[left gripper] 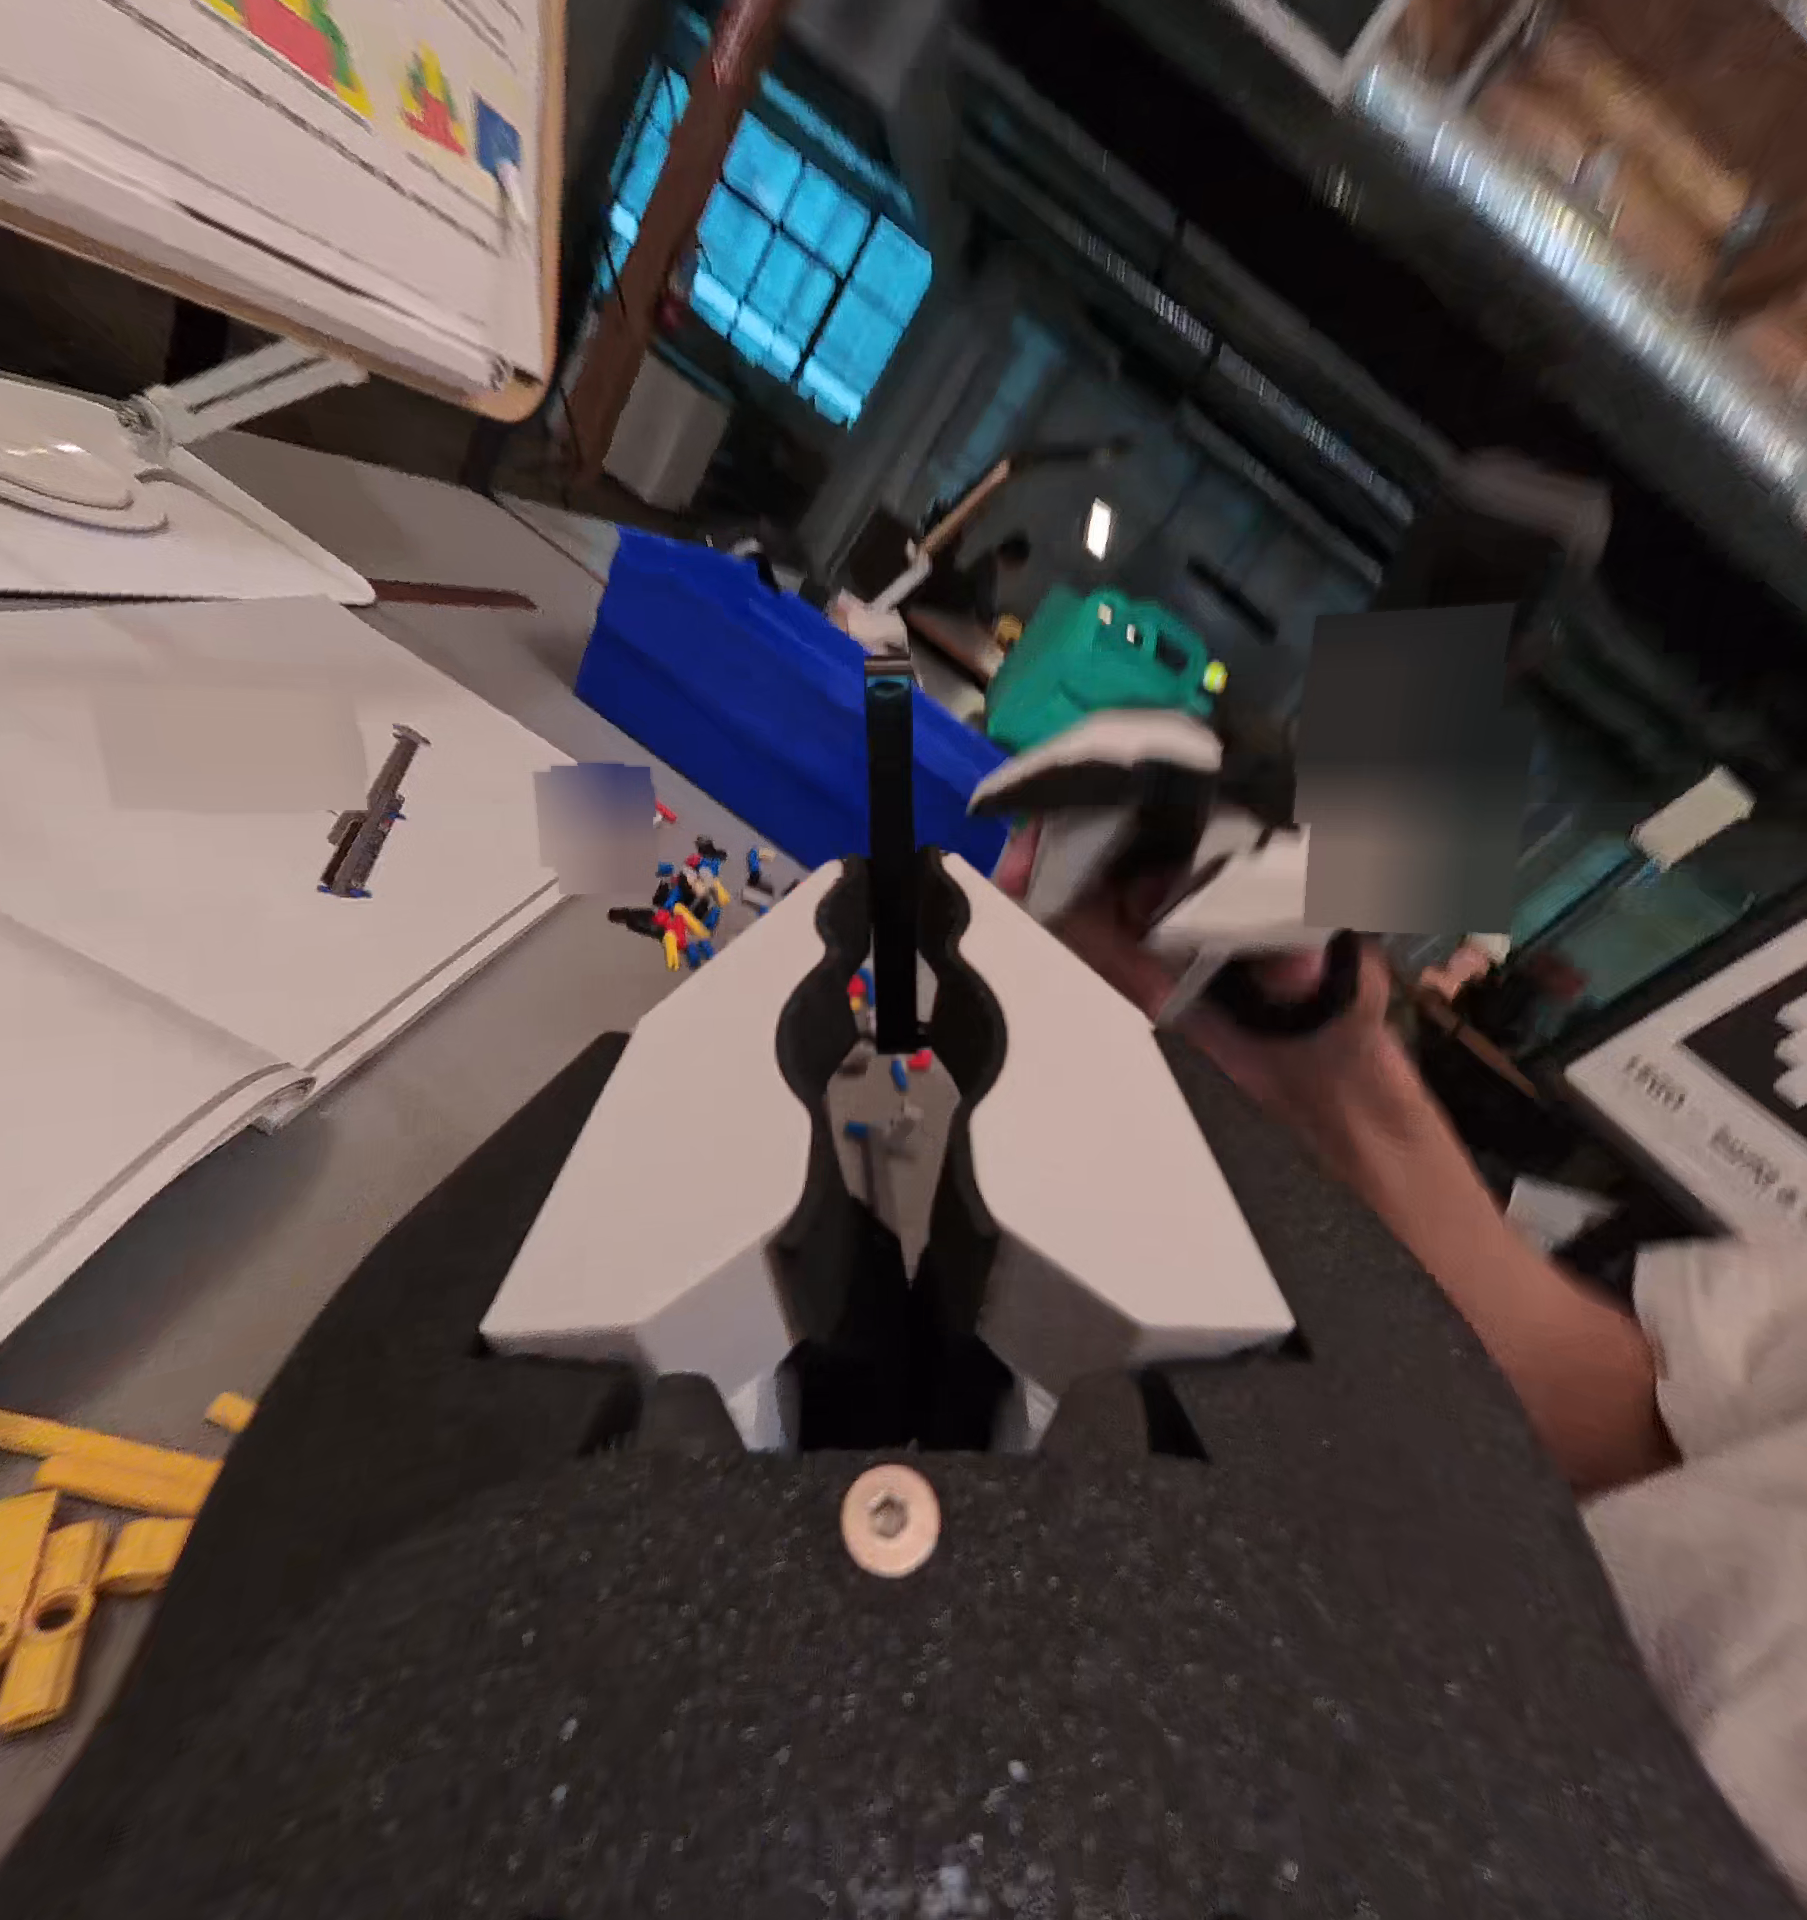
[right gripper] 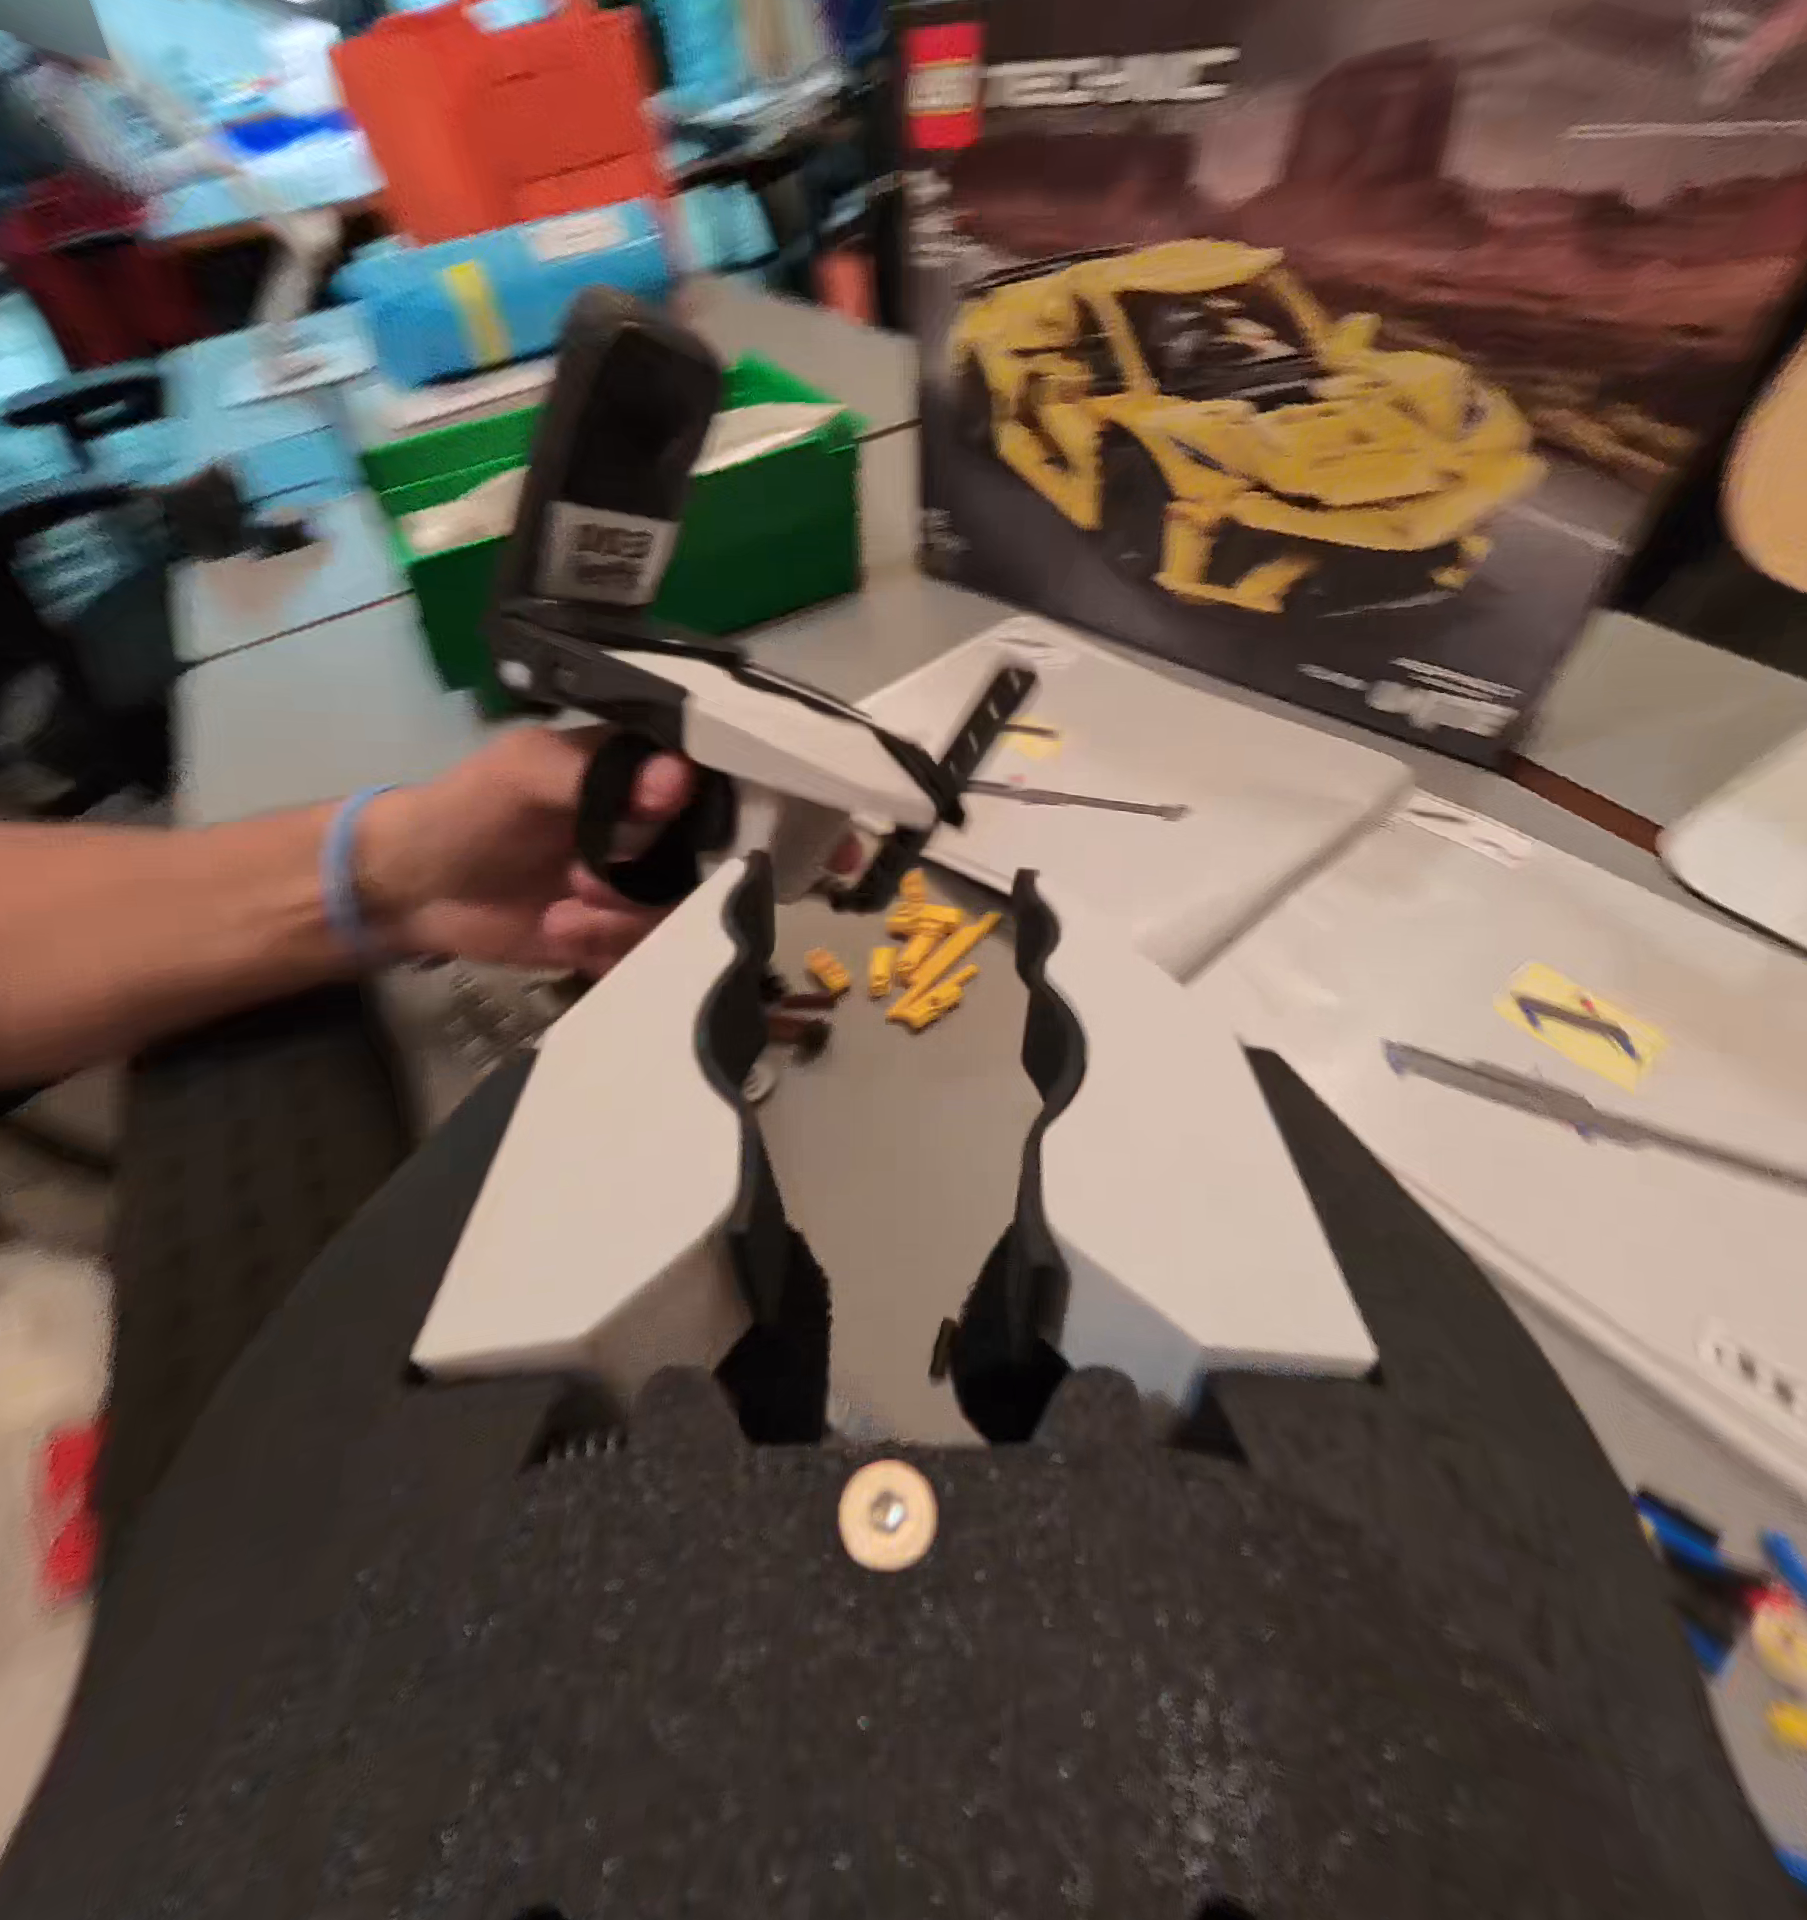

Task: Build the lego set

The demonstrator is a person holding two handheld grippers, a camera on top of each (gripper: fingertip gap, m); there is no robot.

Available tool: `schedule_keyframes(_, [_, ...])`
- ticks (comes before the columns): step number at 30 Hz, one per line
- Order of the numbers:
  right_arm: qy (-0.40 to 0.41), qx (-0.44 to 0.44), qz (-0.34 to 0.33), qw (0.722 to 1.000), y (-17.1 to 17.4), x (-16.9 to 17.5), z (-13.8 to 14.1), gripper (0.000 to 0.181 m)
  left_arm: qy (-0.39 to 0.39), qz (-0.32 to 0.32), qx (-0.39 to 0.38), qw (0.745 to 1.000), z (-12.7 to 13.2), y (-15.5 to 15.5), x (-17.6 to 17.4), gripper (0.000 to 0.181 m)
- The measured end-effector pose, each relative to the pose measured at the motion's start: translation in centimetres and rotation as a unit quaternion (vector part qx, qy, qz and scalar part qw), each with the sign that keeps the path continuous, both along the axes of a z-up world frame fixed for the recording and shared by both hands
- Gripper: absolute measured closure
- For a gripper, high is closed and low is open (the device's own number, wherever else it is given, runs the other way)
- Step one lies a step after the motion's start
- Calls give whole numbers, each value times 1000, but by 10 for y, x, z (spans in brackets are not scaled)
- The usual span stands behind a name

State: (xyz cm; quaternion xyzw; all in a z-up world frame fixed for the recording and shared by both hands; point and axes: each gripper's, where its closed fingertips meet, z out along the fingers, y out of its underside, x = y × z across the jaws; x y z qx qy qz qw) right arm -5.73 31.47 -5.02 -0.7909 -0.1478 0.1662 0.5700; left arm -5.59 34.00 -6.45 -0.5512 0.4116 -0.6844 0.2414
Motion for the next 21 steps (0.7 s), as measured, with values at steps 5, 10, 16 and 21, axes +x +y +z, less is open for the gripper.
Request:
schedule_keyframes(5, [-28,35,-162,986,24,-27,-36,141,-38,42,-55,997,9,11,-1,175])
schedule_keyframes(10, [-104,83,-245,960,36,-16,-30,170,-44,47,-84,994,10,6,0,175])
schedule_keyframes(16, [-136,57,-243,959,33,-11,-38,174,-29,34,-50,998,7,8,-2,174])
schedule_keyframes(21, [-134,30,-233,963,30,-18,-48,174,-31,47,-28,998,9,11,-2,170])
